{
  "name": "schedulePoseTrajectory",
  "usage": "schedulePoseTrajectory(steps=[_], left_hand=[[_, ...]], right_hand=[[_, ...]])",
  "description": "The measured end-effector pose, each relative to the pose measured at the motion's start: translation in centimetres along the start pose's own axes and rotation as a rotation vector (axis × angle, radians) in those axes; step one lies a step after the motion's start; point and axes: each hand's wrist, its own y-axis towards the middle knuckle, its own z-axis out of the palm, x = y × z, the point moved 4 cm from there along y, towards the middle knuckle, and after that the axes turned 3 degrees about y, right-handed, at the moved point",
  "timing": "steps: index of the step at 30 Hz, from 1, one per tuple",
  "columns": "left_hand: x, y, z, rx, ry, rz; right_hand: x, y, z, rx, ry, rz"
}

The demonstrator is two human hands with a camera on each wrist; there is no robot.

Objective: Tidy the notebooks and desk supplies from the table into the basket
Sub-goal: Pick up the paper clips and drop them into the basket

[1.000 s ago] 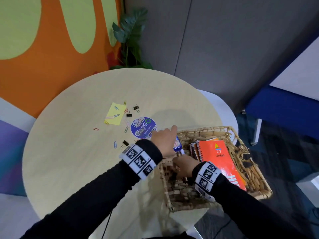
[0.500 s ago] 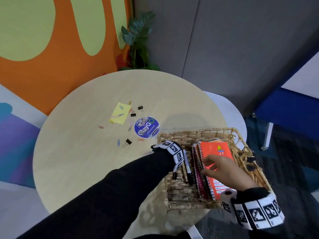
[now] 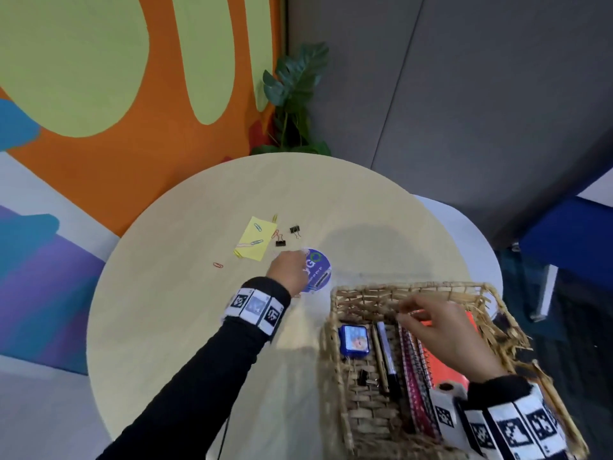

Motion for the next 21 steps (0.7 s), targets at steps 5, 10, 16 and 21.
schedulePoseTrajectory(steps=[5, 10, 16, 21], left_hand=[[5.9, 0.6, 3.3, 0.143, 0.083, -0.121], [7.4, 1.3, 4.9, 0.104, 0.027, -0.128], [8.0, 0.7, 4.5, 0.059, -0.102, -0.116], [8.4, -2.4, 4.9, 0.002, -0.232, -0.035]], right_hand=[[5.5, 6.8, -0.7, 0.003, -0.03, -0.077], [9.6, 15.8, 1.6, 0.052, -0.148, -0.188], [9.9, 27.2, 10.2, 0.243, -0.389, -0.106], [6.4, 33.0, 16.8, 0.351, -0.524, -0.076]])
